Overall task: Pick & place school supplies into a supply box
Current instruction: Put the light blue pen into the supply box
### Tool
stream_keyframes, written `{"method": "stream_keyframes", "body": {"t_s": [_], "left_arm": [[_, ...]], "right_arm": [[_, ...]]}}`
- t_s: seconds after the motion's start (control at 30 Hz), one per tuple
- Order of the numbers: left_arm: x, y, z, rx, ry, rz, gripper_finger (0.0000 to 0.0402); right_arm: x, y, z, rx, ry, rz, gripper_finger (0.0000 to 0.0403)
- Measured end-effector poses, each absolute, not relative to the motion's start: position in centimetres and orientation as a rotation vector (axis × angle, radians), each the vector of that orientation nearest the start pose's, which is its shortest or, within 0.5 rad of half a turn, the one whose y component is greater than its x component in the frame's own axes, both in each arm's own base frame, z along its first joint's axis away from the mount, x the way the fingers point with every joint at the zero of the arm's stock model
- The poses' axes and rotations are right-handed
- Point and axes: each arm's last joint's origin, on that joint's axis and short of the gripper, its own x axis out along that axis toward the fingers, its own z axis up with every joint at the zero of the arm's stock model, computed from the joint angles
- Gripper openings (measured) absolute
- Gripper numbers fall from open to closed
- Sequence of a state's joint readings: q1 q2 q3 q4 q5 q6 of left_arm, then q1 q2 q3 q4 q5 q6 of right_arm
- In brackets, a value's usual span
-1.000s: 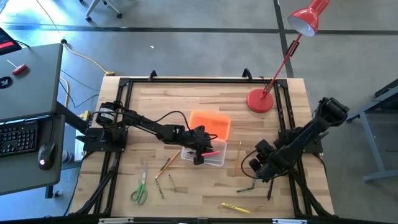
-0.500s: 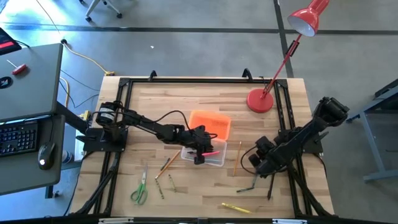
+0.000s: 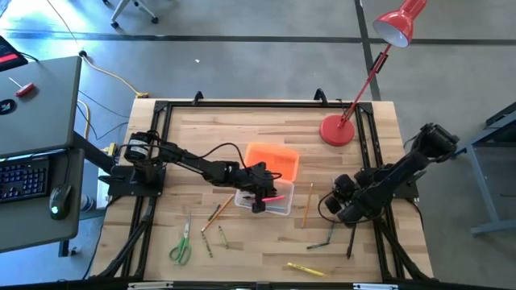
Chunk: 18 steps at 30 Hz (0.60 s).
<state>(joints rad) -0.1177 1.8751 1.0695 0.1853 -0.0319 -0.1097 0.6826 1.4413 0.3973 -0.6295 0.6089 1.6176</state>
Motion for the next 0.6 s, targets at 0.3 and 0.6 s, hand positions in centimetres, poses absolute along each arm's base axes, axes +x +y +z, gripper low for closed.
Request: {"method": "stream_keyframes", "body": {"t_s": [0.3,0.6], "left_arm": [[38.8,-4.5,16.4,-0.077,0.624,-0.040,0.0074],[38.8,-4.5,16.4,-0.081,0.626,-0.030,0.0074]], "right_arm": [[13.1,7.4,7.4,0.297,0.765,-0.865,0.0084],[12.4,6.2,5.8,0.255,0.609,-0.810,0.0084]]}}
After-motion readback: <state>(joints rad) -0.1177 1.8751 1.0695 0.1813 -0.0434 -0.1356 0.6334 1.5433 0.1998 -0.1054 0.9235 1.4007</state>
